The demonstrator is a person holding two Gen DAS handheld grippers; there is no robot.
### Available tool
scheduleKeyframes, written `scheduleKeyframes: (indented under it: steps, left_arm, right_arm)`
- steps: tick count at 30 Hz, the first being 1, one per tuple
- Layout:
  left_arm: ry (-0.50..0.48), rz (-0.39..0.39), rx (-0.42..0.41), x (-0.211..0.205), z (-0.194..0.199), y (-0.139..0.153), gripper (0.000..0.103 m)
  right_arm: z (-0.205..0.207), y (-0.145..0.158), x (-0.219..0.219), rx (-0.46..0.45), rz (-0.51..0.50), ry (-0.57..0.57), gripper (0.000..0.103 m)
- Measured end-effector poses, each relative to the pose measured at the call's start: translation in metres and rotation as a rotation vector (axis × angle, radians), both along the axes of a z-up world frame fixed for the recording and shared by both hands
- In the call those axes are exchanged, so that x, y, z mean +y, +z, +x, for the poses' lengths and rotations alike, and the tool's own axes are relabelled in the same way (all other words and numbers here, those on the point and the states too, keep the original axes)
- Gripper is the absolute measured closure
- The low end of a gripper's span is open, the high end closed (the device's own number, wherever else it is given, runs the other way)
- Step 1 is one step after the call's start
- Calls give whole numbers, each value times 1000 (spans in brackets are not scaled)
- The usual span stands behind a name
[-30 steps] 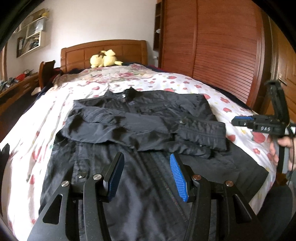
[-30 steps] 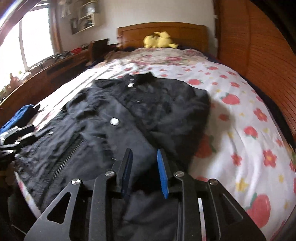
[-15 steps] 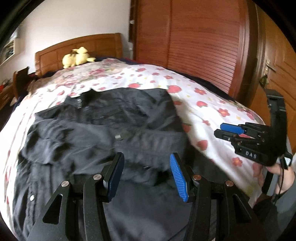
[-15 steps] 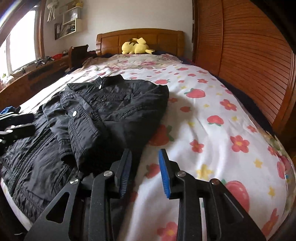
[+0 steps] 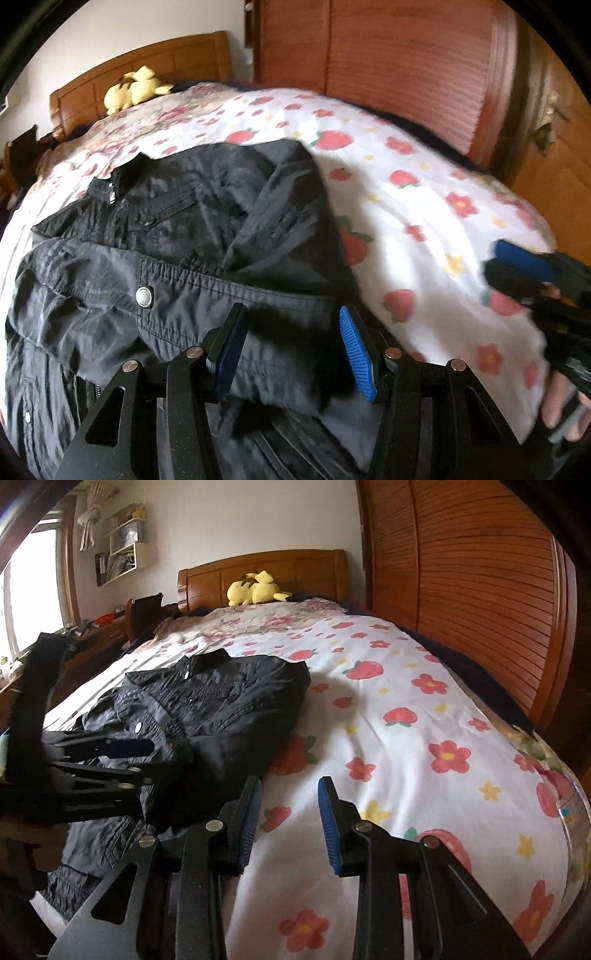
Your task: Fold large clothes
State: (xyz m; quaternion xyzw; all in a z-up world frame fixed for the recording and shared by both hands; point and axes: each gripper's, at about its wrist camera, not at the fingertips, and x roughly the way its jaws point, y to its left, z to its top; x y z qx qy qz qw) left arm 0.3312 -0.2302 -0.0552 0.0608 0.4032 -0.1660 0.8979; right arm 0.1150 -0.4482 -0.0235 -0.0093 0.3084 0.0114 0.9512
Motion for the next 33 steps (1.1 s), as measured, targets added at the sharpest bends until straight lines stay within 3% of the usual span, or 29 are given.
scheduleKeyframes:
  steps: [7, 8, 10, 13, 17, 22, 27, 30, 33]
  left_arm:
    - [15, 88, 19, -12, 16, -13, 51]
    - [16, 92, 3, -12, 15, -12, 57]
    - [12, 103, -7, -14, 13, -13, 85]
    - [-2, 113, -34, -11, 6, -11, 96]
    - [23, 81, -123, 9, -12, 15, 97]
    - [82, 5, -271, 50, -34, 70, 98]
    - [152, -13, -421, 91, -60, 123, 98]
    - [183, -5, -455, 115, -75, 132, 98]
    - [205, 9, -430, 132, -94, 115, 98]
  right_arm:
    - [2, -2, 3, -4, -23, -12, 70]
    - [3, -3, 4, -1, -28, -11, 70]
    - [4, -5, 5, 2, -36, -13, 70]
    - [8, -7, 6, 7, -35, -14, 70]
    - [13, -8, 11, 14, -27, -8, 70]
    - [22, -3, 30, 2, -34, 11, 70]
    - [34, -2, 57, -12, -52, 46, 70]
    - [40, -6, 72, 0, -71, 66, 70]
    - [44, -10, 86, 13, -83, 91, 70]
